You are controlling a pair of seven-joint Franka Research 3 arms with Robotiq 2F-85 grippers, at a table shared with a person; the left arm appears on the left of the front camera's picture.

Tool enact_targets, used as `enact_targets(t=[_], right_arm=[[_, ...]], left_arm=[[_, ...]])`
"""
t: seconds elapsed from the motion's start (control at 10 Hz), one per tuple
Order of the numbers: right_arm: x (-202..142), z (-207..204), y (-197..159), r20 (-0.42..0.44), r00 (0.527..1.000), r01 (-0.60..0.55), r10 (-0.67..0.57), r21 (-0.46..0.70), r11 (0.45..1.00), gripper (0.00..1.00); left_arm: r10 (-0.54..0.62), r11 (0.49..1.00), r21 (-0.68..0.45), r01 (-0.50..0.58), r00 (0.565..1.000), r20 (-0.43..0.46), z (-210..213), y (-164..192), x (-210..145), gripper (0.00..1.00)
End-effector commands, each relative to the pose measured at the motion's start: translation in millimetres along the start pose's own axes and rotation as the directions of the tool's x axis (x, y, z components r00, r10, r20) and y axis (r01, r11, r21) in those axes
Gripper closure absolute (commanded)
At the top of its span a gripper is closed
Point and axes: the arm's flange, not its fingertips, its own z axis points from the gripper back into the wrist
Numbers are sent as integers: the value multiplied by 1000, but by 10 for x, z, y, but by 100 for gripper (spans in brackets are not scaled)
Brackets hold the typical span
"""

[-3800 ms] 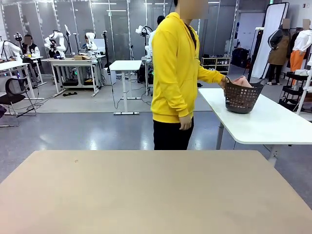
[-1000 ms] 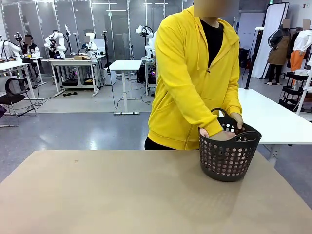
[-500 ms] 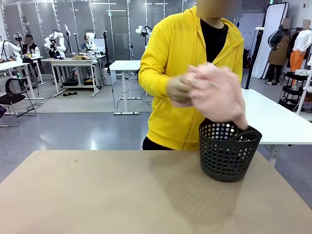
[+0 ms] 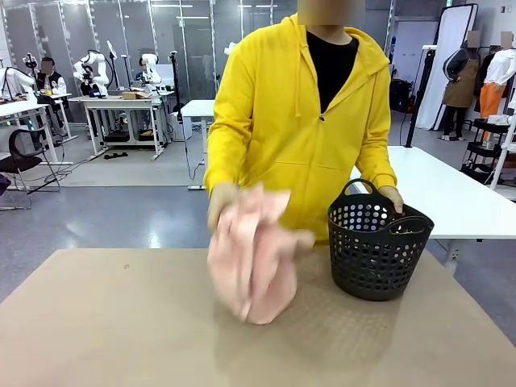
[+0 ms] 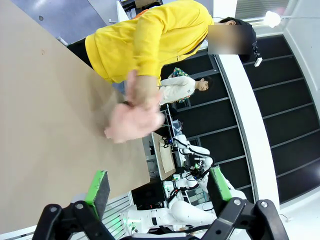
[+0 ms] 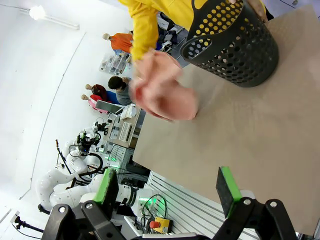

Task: Fold the towel.
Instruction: Grab the top end of the 100 cm Hotel Towel extended by the human.

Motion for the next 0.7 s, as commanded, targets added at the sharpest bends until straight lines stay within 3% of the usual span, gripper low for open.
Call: enact_targets(t=[0.0, 0.6], right_arm=[[-4, 28, 22, 5, 1000, -4, 4, 9, 1000, 0], [-4, 28, 22, 5, 1000, -4, 4, 9, 1000, 0]], left_arm=[[-5, 1000, -16, 5, 1000, -10, 36, -26, 45, 0], [-5, 1000, -16, 5, 1000, -10, 36, -26, 45, 0]])
